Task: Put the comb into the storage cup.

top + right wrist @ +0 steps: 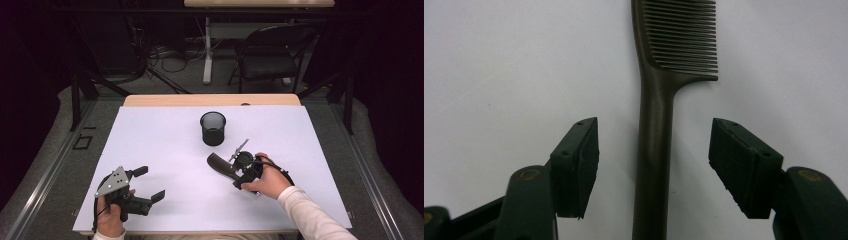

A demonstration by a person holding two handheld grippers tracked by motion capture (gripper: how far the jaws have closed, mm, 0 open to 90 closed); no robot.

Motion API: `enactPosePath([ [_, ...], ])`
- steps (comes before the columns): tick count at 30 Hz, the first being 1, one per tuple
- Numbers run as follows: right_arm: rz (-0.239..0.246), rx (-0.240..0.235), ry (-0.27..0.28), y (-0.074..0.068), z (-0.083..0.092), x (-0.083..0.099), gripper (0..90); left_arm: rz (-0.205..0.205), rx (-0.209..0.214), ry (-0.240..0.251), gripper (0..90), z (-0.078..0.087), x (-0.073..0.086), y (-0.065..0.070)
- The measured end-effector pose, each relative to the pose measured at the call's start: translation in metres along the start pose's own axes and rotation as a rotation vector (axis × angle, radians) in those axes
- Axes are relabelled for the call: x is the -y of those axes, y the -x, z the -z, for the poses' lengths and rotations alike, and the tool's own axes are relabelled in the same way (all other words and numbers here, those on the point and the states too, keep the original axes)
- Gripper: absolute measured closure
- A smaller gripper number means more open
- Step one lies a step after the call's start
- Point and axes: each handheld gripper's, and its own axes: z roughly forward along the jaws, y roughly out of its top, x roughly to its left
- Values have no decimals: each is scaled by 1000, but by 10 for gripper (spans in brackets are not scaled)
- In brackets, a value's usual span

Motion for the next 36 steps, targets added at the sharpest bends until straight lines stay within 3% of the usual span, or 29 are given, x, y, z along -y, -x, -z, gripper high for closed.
enactPosePath([
  [13, -16, -28, -44, 4, -6, -1, 486, 4, 3, 0, 4, 0, 0, 0],
  [36, 5, -28, -96, 5, -12, -1, 621, 5, 5, -1, 4, -1, 1, -1],
])
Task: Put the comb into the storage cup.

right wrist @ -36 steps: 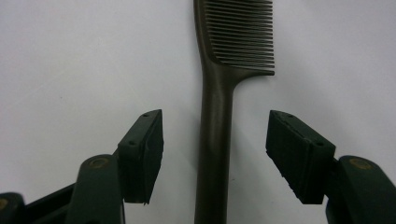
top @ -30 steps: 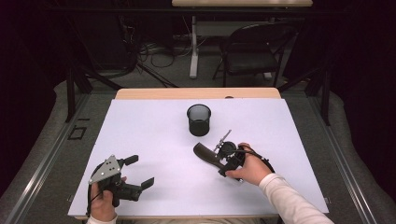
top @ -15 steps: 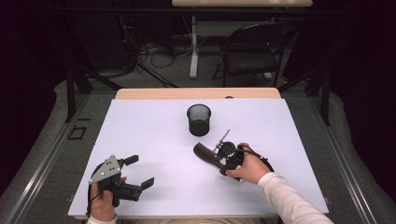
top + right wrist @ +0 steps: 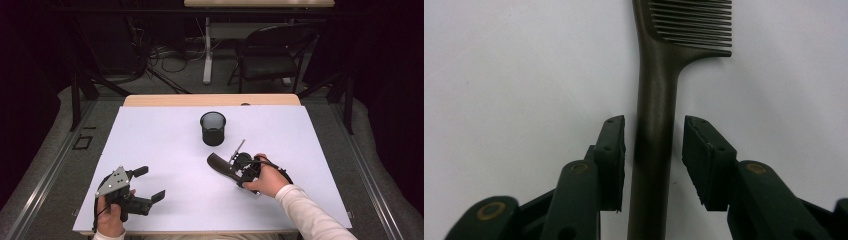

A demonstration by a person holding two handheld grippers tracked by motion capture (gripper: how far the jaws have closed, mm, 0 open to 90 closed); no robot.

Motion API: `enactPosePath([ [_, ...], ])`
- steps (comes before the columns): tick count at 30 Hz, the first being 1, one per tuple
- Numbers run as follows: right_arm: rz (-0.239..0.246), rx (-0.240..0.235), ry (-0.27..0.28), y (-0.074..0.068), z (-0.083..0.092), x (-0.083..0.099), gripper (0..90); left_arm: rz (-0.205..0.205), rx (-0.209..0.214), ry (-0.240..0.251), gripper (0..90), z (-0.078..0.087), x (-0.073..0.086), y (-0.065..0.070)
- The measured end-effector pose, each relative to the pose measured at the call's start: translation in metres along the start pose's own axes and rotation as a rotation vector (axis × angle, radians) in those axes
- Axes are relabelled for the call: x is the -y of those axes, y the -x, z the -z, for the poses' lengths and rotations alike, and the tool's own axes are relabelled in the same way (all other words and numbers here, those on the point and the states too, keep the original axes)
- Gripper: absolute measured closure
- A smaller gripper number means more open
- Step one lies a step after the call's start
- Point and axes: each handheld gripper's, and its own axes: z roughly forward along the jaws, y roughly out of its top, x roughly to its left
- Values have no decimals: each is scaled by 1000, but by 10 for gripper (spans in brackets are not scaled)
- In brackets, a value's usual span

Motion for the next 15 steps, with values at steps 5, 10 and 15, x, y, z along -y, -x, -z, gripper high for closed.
enactPosePath([
  [5, 9, -3, -9, 1, -1, 0, 640, 0, 0, 3, 3, 0, 0, 0],
  [10, 6, -7, -20, 1, -3, 0, 667, 0, 1, -1, 4, 0, 0, 0],
  [15, 1, -7, -29, 1, -3, 0, 676, 0, 1, -1, 3, 0, 0, 0],
])
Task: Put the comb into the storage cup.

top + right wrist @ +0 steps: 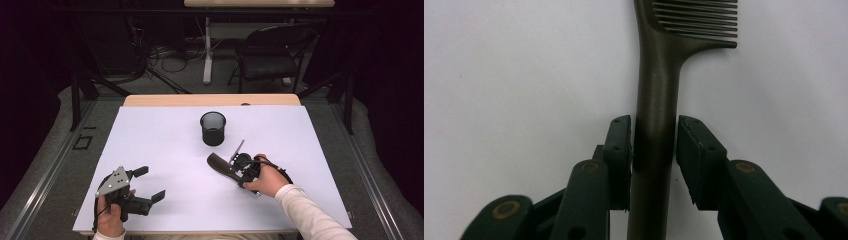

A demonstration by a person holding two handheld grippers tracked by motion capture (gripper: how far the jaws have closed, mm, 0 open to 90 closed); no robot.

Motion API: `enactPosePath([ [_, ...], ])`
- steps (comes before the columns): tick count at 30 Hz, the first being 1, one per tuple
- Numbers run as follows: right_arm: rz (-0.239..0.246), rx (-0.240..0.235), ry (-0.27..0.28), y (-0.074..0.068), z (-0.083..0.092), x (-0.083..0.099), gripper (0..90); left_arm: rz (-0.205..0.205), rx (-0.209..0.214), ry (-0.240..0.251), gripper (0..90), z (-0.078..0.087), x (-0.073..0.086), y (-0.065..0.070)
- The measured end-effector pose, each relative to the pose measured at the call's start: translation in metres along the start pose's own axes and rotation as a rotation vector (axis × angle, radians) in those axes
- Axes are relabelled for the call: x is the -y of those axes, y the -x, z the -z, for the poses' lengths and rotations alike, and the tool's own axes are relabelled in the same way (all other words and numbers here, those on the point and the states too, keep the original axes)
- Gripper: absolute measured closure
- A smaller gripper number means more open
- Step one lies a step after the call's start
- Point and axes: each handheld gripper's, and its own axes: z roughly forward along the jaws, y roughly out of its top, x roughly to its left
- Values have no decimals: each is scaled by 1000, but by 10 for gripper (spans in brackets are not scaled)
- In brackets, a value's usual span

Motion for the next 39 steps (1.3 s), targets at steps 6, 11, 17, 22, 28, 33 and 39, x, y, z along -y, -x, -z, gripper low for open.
enactPosePath([
  [6, -6, -2, -19, 0, -2, 0, 700, 3, -1, 1, 4, 0, 0, 0],
  [11, -14, -2, -13, 0, -2, 0, 711, 3, -3, -2, 4, 0, 0, 0],
  [17, -25, -3, -14, 1, -2, 0, 719, 3, 1, -4, 4, 0, 0, 0],
  [22, -34, -3, -12, 1, -3, 0, 723, -1, 1, -5, 4, 0, 0, 0],
  [28, -63, -8, -14, 1, -3, 0, 724, 0, -4, -8, 4, 0, 0, 0],
  [33, -62, -8, -15, 2, -3, 0, 725, 3, 0, -8, 4, 0, 0, 0],
  [39, -66, -8, -15, 1, -3, 0, 727, 4, 0, -8, 4, -1, 0, 0],
])
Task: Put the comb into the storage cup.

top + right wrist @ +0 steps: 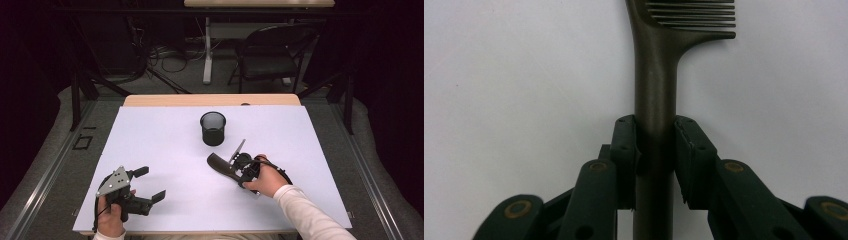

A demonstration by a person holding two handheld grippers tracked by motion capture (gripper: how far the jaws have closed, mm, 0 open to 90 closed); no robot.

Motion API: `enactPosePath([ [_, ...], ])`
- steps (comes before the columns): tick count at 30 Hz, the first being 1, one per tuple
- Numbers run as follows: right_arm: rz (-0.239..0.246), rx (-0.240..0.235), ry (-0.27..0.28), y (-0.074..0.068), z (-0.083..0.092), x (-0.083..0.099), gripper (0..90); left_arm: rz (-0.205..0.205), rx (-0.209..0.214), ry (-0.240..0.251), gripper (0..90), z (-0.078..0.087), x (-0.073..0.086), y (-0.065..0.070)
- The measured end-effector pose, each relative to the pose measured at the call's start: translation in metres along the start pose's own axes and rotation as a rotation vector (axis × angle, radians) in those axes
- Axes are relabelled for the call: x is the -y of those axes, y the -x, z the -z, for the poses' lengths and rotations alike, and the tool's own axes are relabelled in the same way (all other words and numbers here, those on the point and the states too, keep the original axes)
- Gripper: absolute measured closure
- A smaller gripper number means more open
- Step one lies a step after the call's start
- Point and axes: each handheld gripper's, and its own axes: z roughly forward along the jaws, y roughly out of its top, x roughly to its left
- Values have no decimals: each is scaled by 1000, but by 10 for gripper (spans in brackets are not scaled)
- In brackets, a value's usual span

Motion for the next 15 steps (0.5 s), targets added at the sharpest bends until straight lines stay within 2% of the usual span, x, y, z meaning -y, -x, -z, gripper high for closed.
enactPosePath([
  [7, 4, 2, 4, 0, 0, 0, 728, 0, 0, -1, 4, 0, 0, 0],
  [11, 20, 3, -34, 1, 4, -1, 728, 0, 0, -1, 4, 0, 0, 0],
  [12, 0, -3, 8, 0, 1, 1, 729, 0, 0, -1, 4, 0, 0, 0],
  [15, -3, -7, 10, 1, 3, 2, 729, 0, 1, -1, 4, 0, 0, 0],
])
